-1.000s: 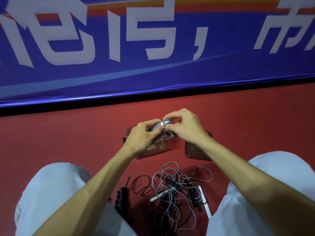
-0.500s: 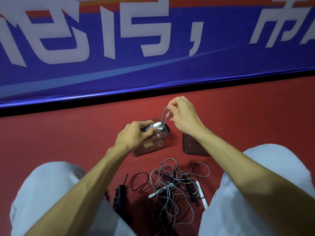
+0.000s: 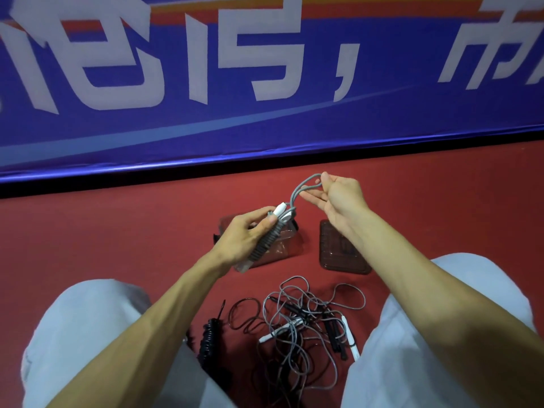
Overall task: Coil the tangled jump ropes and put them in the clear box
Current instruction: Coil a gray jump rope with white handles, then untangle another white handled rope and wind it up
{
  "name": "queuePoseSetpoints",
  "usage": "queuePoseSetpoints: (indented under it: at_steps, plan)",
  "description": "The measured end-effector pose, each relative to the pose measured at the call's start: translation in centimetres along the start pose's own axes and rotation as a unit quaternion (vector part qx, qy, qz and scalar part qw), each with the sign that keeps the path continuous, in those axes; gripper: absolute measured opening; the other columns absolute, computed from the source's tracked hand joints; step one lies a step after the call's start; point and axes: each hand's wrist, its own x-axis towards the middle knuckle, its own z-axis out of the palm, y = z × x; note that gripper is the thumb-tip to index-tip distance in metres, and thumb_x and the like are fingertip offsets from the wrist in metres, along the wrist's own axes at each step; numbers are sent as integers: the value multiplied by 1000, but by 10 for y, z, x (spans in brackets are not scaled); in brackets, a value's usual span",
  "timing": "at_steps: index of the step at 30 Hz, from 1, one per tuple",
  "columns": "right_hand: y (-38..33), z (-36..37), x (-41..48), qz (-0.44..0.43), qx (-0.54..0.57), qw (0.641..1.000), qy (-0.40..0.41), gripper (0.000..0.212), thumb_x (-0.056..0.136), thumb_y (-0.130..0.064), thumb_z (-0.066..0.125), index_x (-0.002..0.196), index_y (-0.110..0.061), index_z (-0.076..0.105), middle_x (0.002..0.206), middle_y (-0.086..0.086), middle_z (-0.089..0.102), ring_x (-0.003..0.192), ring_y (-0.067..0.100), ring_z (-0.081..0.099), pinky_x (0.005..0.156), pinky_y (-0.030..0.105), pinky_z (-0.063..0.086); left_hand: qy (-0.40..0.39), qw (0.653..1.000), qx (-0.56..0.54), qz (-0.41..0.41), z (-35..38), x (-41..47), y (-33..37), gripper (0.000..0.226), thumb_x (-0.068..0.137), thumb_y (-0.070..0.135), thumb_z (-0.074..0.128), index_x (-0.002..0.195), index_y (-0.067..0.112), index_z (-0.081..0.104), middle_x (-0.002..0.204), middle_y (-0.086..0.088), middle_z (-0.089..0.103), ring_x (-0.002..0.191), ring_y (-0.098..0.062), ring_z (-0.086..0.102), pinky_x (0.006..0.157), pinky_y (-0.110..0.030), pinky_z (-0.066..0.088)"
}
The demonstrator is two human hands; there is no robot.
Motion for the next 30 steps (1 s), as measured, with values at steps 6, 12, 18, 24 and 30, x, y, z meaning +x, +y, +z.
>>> queuePoseSetpoints:
  at_steps: [6, 12, 18, 24, 30]
  plan:
    - [25, 14, 5, 59, 22, 998, 0, 11, 101, -3, 43, 92, 0, 48, 88, 15, 50, 74, 28, 64, 71, 39, 55, -57, 993, 47, -93, -12, -11, -23, 59, 94, 10, 62, 145, 27, 39, 112, 19, 60, 85, 13, 58, 86, -12, 46]
    - [75, 34, 13, 97, -133, 984, -65, 8, 99, -2, 47, 92, 0, 51, 84, 14, 50, 78, 31, 65, 81, 45, 56, -17, 968, 60, -242, -35, -27, -70, 16, 93, 12, 64, 104, 6, 54, 88, -8, 64, 77, -18, 61, 78, -37, 55]
    - [153, 53, 30, 117, -273, 949, -104, 18, 94, -1, 51, 79, -11, 54, 83, 13, 57, 77, 25, 63, 77, 44, 59, 37, 940, 60, -335, -46, -45, -145, 21, 88, 17, 71, 101, 7, 58, 84, -9, 65, 71, -20, 61, 69, -33, 54]
    - [230, 46, 50, 80, -494, 846, -184, 17, 87, -4, 58, 78, -19, 57, 87, 9, 67, 74, 25, 71, 67, 39, 61, 107, 902, 123, -401, -57, -67, -228, 17, 86, 31, 73, 88, 14, 68, 81, -10, 63, 76, -19, 58, 75, -38, 52]
    - [301, 14, 50, 152, -594, 719, -327, 20, 84, -1, 51, 73, -14, 63, 81, 16, 73, 64, 25, 69, 60, 32, 58, 136, 855, 177, -469, -57, -90, -284, 30, 91, 29, 66, 100, 0, 70, 96, -21, 70, 92, -31, 67, 77, -37, 48]
